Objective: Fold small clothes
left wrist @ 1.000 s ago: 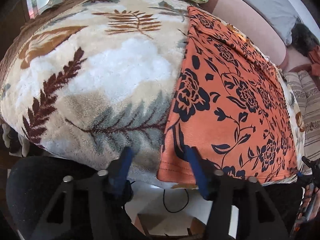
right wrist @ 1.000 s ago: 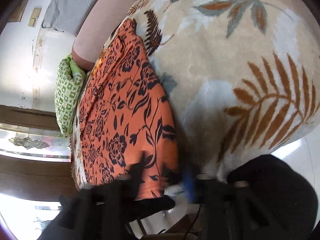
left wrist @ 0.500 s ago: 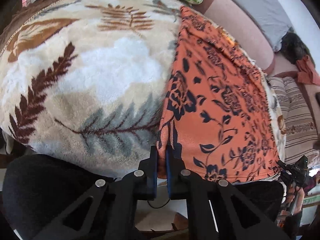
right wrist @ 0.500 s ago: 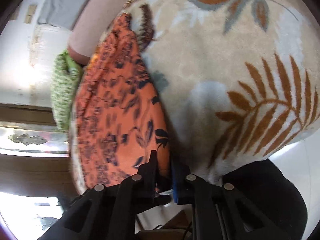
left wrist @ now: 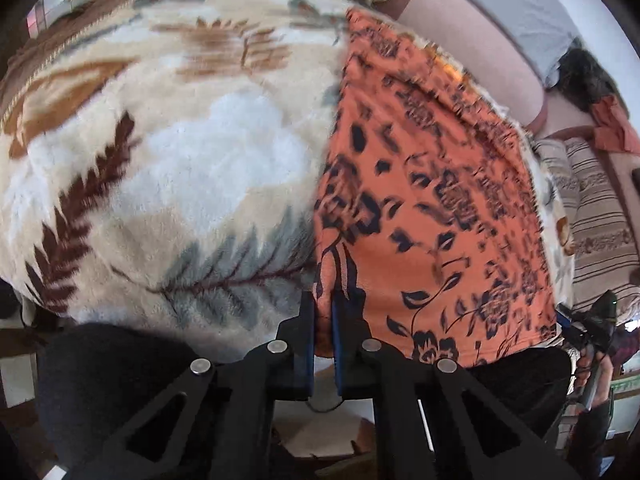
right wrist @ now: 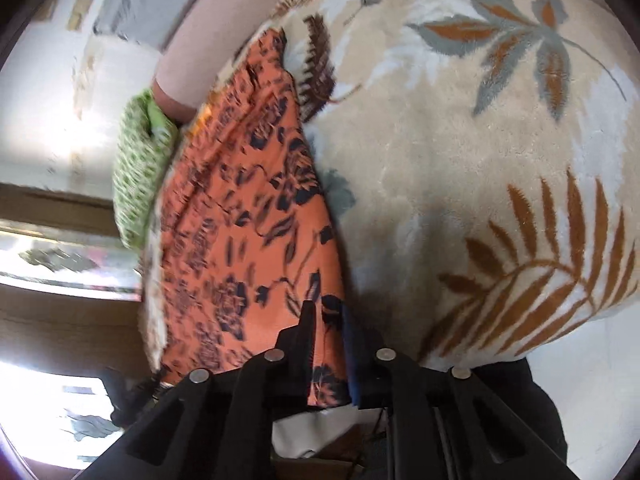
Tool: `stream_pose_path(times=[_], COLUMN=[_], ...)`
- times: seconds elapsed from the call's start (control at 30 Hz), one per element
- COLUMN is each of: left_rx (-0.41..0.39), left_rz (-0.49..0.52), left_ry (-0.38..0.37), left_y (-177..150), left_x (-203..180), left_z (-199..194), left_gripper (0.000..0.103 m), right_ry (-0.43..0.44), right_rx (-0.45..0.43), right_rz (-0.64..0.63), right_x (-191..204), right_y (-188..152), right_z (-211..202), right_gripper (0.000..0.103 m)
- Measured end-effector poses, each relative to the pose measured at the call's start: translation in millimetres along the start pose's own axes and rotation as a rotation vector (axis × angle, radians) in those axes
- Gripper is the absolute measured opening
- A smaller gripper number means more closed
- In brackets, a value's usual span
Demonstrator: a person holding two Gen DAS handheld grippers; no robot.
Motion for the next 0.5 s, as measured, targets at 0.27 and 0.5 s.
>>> stream_pose_path(times=[0.27, 0.5], left_rx=[0.009, -0.009], left_rz=[-0.014, 0.016], left_ry=[0.023, -0.033], left_y=[-6, 2], left_x=[0, -7], left_z=[18, 4], left_gripper=[0.023, 0.007], right_ry=[-0.032, 0.004], right_rx=[0.099, 0.134], right_rz=[-0.061, -0.045], right_x=[5, 11], right_y=[-18, -23], right_z=[24, 30], right_gripper=[0.067, 0.009])
Point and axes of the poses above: each gripper's, at about its wrist camera, not at the fingertips, and z roughly the way its jaws point, x to its left, y to its top, the point moved 8 cm from there along z, roughly the way its jaws point, and after that the axes turned 1 degree about -y, right-handed, at the moved point
